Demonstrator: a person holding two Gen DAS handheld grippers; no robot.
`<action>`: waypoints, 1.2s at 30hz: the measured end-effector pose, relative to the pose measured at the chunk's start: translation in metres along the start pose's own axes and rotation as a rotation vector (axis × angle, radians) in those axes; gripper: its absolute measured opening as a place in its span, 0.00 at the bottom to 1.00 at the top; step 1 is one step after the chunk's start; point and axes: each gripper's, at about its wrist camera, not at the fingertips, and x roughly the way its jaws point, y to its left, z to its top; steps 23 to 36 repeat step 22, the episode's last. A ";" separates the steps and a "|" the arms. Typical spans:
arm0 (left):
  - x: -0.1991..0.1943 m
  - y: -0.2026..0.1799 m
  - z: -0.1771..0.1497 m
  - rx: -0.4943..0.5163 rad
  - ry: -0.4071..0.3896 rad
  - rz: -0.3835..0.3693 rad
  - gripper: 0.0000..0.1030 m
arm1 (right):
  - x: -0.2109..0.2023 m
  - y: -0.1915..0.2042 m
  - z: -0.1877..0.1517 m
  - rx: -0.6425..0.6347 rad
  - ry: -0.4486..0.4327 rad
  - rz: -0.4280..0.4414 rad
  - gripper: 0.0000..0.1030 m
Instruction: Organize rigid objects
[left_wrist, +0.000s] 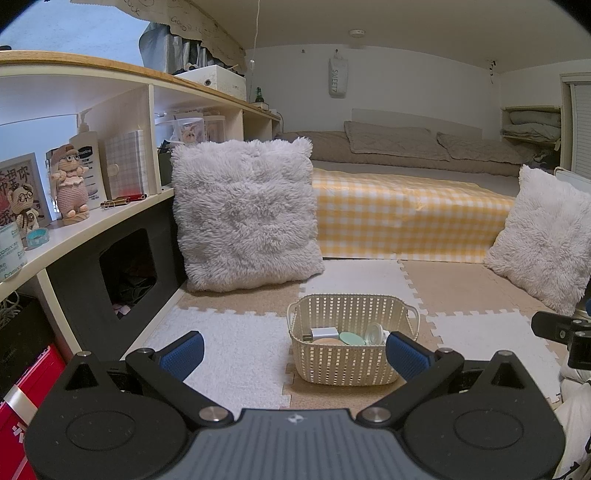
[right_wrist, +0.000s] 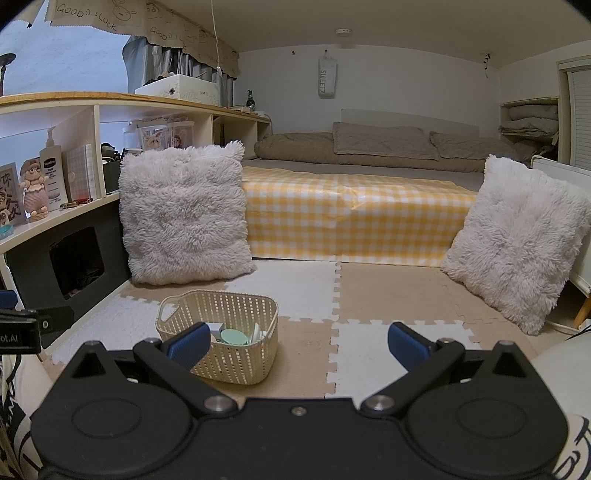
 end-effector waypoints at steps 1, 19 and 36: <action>0.000 0.000 0.000 0.000 0.000 0.000 1.00 | 0.000 0.000 0.000 0.000 0.000 0.000 1.00; 0.001 0.004 0.003 -0.004 -0.002 0.002 1.00 | 0.000 -0.001 0.000 -0.001 0.000 0.001 1.00; 0.001 0.004 0.003 -0.003 -0.001 0.001 1.00 | 0.000 -0.001 0.000 -0.002 0.000 0.001 1.00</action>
